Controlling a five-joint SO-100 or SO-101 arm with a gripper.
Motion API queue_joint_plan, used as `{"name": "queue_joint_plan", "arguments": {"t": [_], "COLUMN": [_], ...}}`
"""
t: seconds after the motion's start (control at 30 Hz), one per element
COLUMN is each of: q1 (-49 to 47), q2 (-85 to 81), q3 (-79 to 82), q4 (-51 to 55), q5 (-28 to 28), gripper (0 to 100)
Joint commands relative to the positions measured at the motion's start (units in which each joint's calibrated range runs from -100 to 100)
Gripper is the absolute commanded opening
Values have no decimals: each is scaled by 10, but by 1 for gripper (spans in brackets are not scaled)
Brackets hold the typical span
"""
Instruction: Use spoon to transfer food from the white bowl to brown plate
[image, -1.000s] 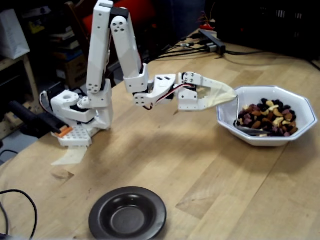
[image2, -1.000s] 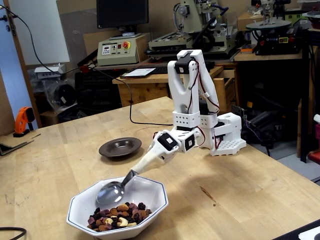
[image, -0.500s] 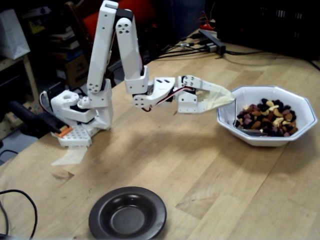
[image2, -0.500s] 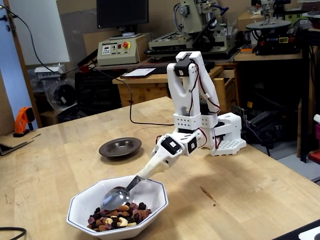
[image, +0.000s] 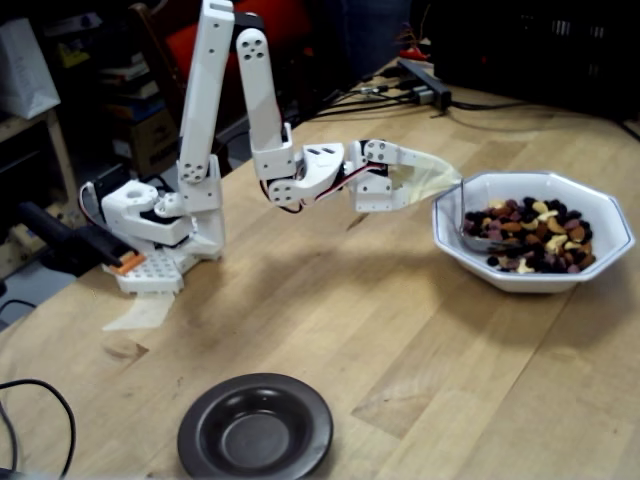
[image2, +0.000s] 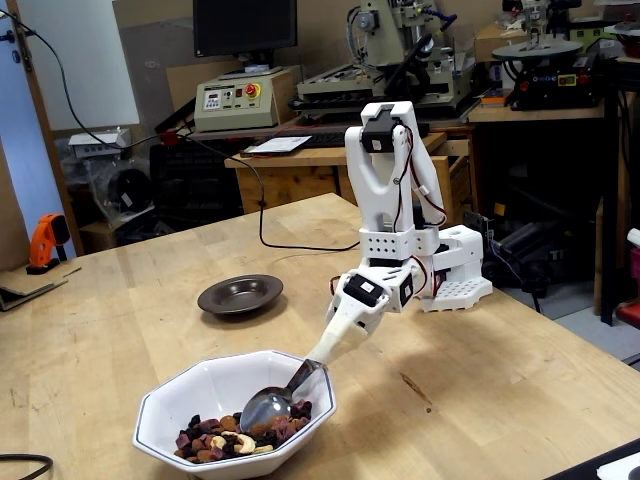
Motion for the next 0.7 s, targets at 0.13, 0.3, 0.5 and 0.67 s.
{"name": "queue_joint_plan", "arguments": {"t": [0.13, 0.3, 0.5, 0.67], "q1": [-4, -3, -2, 31], "q2": [-12, -12, -12, -14], "q3": [-9, -9, -9, -18], "q4": [-15, -15, -16, -16], "q5": [-77, -112, -142, -156], "gripper": [4, 4, 4, 4]}}
